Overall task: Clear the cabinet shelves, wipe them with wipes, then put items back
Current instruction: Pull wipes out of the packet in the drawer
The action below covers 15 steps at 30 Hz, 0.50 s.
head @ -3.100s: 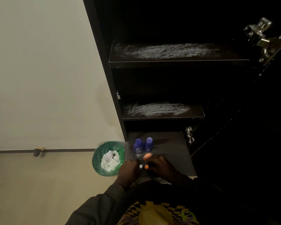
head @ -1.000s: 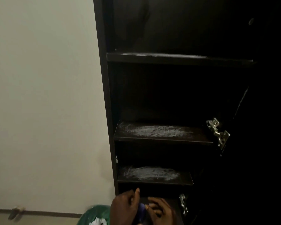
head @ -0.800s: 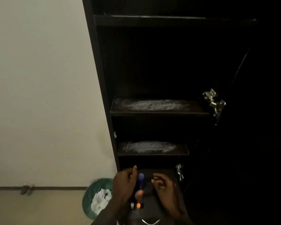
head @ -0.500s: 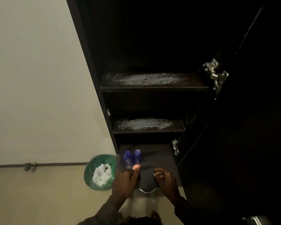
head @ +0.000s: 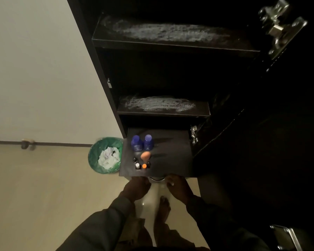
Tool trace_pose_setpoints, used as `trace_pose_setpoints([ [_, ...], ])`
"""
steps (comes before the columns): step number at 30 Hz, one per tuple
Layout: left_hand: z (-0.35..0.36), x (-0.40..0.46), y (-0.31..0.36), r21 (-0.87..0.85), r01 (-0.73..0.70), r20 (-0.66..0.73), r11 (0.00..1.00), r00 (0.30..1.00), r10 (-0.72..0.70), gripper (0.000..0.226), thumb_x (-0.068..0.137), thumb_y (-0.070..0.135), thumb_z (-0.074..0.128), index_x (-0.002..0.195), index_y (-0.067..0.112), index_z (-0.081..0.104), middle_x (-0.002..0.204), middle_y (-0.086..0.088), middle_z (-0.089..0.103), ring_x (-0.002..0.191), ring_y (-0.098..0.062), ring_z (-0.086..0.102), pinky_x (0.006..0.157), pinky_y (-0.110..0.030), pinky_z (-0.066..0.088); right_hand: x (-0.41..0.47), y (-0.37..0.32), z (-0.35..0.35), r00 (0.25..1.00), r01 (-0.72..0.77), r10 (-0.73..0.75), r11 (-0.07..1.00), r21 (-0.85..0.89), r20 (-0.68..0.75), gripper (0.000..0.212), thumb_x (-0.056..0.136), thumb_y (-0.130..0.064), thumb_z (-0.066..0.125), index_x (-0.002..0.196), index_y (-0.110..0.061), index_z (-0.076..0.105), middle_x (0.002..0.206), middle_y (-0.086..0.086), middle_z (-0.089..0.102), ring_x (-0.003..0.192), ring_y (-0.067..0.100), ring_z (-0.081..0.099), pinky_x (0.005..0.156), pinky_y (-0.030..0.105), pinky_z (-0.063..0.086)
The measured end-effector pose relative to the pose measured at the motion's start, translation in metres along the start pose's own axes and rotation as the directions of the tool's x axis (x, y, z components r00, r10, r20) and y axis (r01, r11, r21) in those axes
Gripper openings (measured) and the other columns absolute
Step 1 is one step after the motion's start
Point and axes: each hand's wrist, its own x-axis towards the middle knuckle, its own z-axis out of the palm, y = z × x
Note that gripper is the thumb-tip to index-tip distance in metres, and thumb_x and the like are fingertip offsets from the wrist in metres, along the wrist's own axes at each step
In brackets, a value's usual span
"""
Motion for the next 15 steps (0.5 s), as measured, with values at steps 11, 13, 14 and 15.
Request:
trace_pose_setpoints([
  [11, 0.043, 0.030, -0.038, 0.067, 0.064, 0.220, 0.996, 0.972, -0.077, 0.050, 0.102, 0.029, 0.041, 0.151, 0.021, 0.031, 0.155, -0.001, 0.039, 0.140, -0.020, 0.041, 0.116, -0.034, 0.033, 0.012, -0.001, 0.041, 0.963, -0.006, 0.063, 0.977, -0.214, 0.262, 0.071, 0.097, -0.029, 0.055, 0.155, -0.020, 0.013, 0.159, 0.001, 0.026, 0.144, 0.019, 0.029, 0.113, 0.029, 0.028],
  [13, 0.053, 0.036, -0.046, 0.038, 0.072, 0.200, 0.997, 0.977, -0.079, 0.054, 0.103, 0.028, 0.040, 0.154, 0.022, 0.024, 0.157, -0.002, 0.035, 0.141, -0.021, 0.040, 0.115, -0.034, 0.034, 0.021, 0.000, 0.054, 0.967, -0.017, 0.070, 0.978, -0.209, 0.247, 0.079, 0.095, -0.030, 0.057, 0.155, -0.024, 0.006, 0.159, 0.000, 0.026, 0.141, 0.019, 0.034, 0.110, 0.029, 0.034],
  [14, 0.058, 0.038, -0.050, 0.009, 0.099, 0.187, 0.995, 0.977, -0.099, 0.053, 0.103, 0.028, 0.040, 0.154, 0.023, 0.024, 0.156, -0.001, 0.036, 0.140, -0.021, 0.041, 0.114, -0.034, 0.035, 0.025, 0.001, 0.060, 0.968, -0.025, 0.075, 0.978, -0.206, 0.240, 0.080, 0.095, -0.030, 0.058, 0.155, -0.024, 0.005, 0.159, -0.001, 0.025, 0.140, 0.019, 0.035, 0.110, 0.029, 0.036],
  [15, 0.063, 0.041, -0.053, -0.046, 0.129, 0.167, 0.991, 0.979, -0.120, 0.050, 0.103, 0.027, 0.040, 0.152, 0.023, 0.029, 0.154, -0.001, 0.040, 0.137, -0.020, 0.045, 0.112, -0.033, 0.037, 0.028, 0.002, 0.065, 0.969, -0.028, 0.077, 0.978, -0.208, 0.234, 0.080, 0.095, -0.030, 0.058, 0.155, -0.024, 0.005, 0.159, -0.001, 0.024, 0.139, 0.019, 0.036, 0.109, 0.030, 0.036],
])
